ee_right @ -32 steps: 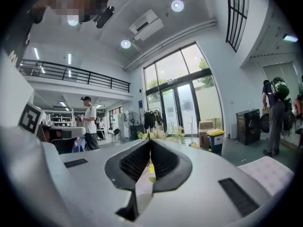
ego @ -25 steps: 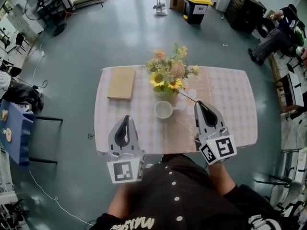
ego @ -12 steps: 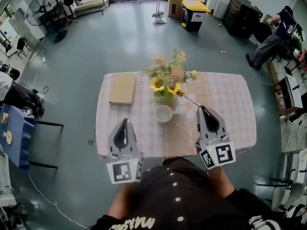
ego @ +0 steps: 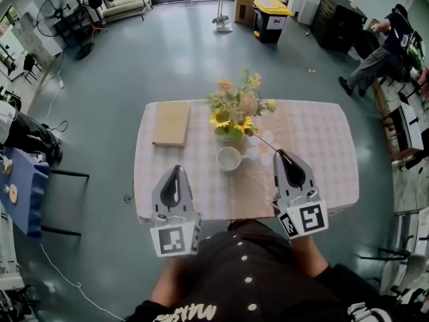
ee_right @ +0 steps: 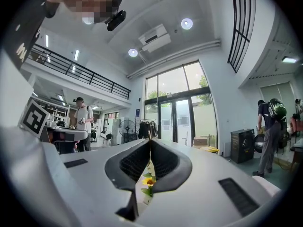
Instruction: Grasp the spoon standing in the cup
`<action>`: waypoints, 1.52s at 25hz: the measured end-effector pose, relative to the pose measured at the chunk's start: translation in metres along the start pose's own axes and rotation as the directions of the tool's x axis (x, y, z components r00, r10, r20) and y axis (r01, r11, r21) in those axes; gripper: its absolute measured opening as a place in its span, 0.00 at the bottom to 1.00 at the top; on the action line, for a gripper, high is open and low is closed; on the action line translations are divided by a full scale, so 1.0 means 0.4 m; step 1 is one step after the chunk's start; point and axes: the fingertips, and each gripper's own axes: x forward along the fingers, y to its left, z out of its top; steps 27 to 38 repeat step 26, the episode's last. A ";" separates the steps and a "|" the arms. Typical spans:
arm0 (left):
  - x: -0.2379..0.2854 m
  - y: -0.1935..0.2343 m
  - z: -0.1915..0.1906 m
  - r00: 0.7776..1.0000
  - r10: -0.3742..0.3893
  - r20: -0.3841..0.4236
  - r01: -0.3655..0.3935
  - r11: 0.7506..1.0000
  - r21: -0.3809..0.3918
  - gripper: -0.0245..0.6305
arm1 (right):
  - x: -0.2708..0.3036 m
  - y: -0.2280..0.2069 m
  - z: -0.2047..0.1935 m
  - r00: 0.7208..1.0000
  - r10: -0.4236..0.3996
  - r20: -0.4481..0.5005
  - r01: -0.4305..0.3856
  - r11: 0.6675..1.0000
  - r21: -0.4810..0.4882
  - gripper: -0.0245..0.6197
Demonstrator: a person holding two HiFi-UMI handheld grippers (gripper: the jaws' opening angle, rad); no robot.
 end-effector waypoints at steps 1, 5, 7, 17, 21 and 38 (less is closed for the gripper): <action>0.001 0.000 0.001 1.000 0.003 -0.005 -0.003 1.000 -0.003 0.07 | 0.000 0.000 0.000 1.000 0.001 -0.001 -0.001 1.000 -0.001 0.05; 0.000 -0.003 -0.003 1.000 0.002 -0.004 -0.002 1.000 -0.007 0.07 | 0.003 -0.004 -0.007 1.000 0.005 -0.007 -0.004 1.000 0.007 0.05; -0.001 -0.007 -0.008 1.000 -0.004 0.000 0.004 1.000 -0.005 0.07 | 0.003 -0.007 -0.012 1.000 0.004 -0.009 -0.003 1.000 0.010 0.05; 0.003 0.001 -0.004 1.000 0.010 -0.011 -0.011 1.000 -0.009 0.06 | 0.010 0.003 -0.019 1.000 0.007 -0.013 -0.007 1.000 0.006 0.05; 0.001 -0.005 -0.005 1.000 0.013 -0.022 -0.014 1.000 -0.011 0.07 | 0.004 -0.002 -0.018 1.000 0.007 -0.014 -0.007 1.000 0.006 0.05; 0.006 -0.008 -0.008 1.000 0.012 -0.022 -0.013 1.000 -0.010 0.07 | 0.007 -0.005 -0.021 1.000 0.007 -0.016 -0.007 1.000 0.005 0.05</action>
